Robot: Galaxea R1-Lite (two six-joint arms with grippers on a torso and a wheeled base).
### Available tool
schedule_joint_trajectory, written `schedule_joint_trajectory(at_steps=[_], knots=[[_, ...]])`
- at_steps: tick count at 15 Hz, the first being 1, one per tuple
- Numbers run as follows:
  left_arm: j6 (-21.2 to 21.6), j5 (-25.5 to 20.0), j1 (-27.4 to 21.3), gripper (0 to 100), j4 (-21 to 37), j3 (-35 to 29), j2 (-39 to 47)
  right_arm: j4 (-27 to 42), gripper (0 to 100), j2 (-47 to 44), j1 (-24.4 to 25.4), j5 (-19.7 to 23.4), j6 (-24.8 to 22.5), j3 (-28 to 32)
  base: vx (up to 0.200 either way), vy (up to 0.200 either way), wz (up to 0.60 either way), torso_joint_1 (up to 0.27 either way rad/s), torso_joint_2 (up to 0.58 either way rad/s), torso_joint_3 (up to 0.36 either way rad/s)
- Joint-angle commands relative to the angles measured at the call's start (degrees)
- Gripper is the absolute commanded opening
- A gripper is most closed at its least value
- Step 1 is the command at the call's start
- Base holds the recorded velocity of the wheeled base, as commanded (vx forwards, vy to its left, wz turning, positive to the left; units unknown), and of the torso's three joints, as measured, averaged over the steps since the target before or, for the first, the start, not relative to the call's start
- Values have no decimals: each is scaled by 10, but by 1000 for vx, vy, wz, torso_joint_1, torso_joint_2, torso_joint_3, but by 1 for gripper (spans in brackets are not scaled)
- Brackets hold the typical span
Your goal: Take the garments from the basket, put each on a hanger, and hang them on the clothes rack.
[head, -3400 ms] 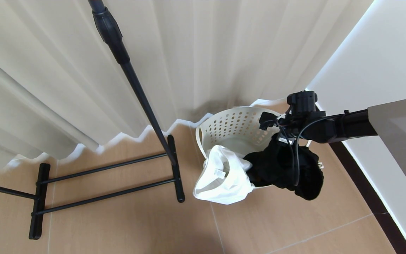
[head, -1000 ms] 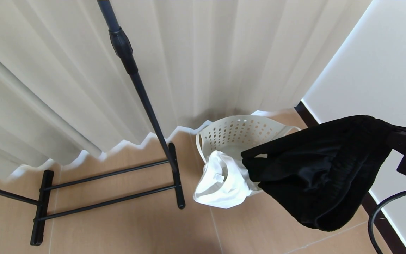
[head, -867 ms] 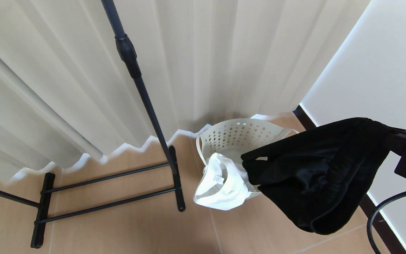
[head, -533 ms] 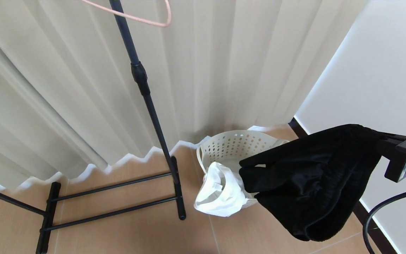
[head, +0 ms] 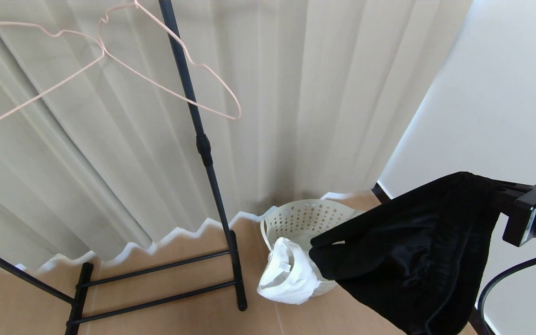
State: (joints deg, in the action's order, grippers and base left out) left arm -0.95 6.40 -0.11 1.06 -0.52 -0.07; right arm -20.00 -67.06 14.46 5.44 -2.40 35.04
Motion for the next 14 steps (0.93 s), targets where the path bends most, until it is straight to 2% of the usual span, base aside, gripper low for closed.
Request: schedule_joint_trajectory(at_steps=[1, 6, 14], knots=[[0, 0, 0, 100, 0, 0, 1, 0, 0, -2, 0, -1, -1, 0, 0, 0, 0, 159, -486, -144], [-1, 0, 0, 100, 0, 0, 1, 0, 0, -2, -10, -1, -27, -1, 0, 0, 0, 175, -538, -151], [-3, 1, 0, 100, -1, 1, 1, 0, 0, -2, -10, -1, -29, -6, 0, 0, 0, 220, -565, -167]])
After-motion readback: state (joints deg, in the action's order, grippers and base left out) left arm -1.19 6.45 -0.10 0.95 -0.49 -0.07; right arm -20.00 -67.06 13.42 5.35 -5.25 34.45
